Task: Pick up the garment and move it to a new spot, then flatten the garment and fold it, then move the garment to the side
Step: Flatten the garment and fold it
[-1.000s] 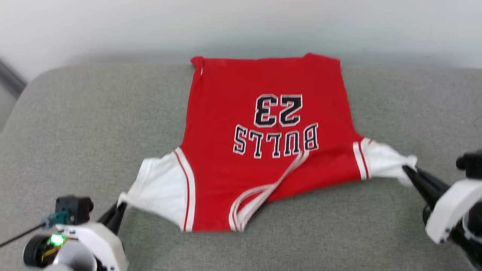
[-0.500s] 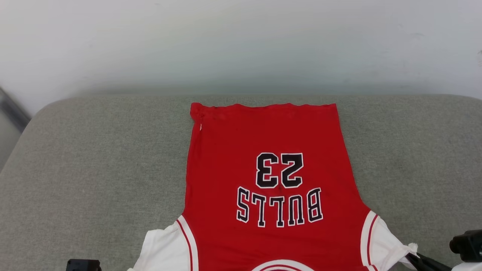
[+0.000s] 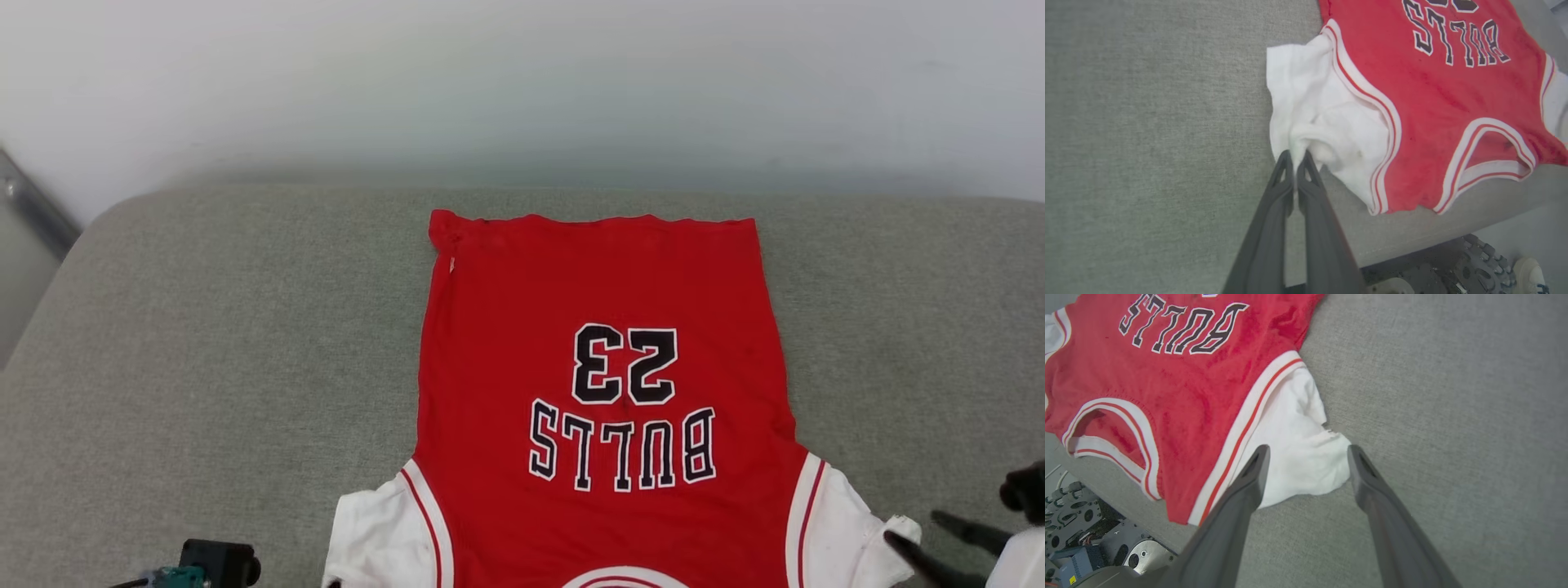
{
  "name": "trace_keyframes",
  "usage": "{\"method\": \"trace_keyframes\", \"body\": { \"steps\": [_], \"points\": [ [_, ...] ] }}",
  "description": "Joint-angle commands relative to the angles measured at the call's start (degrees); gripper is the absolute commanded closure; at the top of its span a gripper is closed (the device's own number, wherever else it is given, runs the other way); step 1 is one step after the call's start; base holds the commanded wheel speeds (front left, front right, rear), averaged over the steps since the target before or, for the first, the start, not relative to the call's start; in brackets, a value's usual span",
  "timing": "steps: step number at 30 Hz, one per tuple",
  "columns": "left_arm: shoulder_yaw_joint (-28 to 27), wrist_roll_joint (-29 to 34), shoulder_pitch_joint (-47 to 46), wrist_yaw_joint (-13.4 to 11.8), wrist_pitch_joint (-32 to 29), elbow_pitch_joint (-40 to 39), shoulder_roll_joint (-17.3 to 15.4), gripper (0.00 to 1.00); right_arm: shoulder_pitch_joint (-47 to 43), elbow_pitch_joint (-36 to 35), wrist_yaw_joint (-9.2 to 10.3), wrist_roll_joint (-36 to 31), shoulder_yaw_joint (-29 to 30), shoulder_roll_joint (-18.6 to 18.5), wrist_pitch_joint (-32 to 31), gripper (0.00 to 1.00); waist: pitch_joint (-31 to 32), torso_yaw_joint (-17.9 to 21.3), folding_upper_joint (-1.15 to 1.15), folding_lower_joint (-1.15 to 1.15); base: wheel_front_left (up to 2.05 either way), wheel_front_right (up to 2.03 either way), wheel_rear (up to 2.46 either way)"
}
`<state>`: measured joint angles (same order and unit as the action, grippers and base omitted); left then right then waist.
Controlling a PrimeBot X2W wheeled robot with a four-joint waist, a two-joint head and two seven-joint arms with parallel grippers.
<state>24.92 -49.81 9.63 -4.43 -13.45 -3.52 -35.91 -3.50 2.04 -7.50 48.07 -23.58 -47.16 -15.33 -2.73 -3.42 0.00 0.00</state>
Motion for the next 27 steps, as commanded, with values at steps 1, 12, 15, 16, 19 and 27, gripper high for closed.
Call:
{"method": "trace_keyframes", "body": {
  "steps": [1, 12, 15, 16, 19, 27],
  "points": [
    [0.0, 0.0, -0.7, 0.3, -0.5, -0.8, -0.7, 1.0, 1.6, -0.5, 0.02, 0.5, 0.8, -0.7, -0.6, 0.0, -1.0, -0.8, 0.0, 0.0, 0.0, 0.0, 0.0],
    [0.6, 1.0, -3.1, -1.9, -7.3, -16.4, -4.4, 1.0, 21.5, 0.6, 0.02, 4.5, 9.6, 0.1, -21.8, 0.0, -12.9, -6.5, 0.0, 0.0, 0.0, 0.0, 0.0],
    [1.1, 2.0, -4.3, -2.4, -8.6, -19.9, -4.8, 1.0, 29.8, 3.2, 0.02, 2.6, 11.2, 2.3, -28.0, 0.0, -16.9, -8.4, 0.0, 0.0, 0.0, 0.0, 0.0],
    [1.2, 2.4, -4.8, -2.4, -8.9, -20.9, -4.9, 1.0, 32.8, 4.5, 0.02, 1.6, 11.7, 3.1, -30.1, 0.0, -18.3, -9.1, 0.0, 0.0, 0.0, 0.0, 0.0],
    [1.7, 3.4, -6.6, -2.3, -9.6, -23.1, -4.8, 1.0, 41.4, 9.5, 0.02, -2.1, 13.5, 5.9, -36.4, 0.0, -21.9, -11.1, 0.0, 0.0, 0.0, 0.0, 0.0],
    [2.8, 4.2, -10.7, -1.9, -9.5, -24.5, -2.2, 1.0, 57.5, 20.7, 0.02, -14.4, 16.2, 10.3, -46.4, 0.0, -28.6, -15.3, 0.0, 0.0, 0.0, 0.0, 0.0]
  ]
}}
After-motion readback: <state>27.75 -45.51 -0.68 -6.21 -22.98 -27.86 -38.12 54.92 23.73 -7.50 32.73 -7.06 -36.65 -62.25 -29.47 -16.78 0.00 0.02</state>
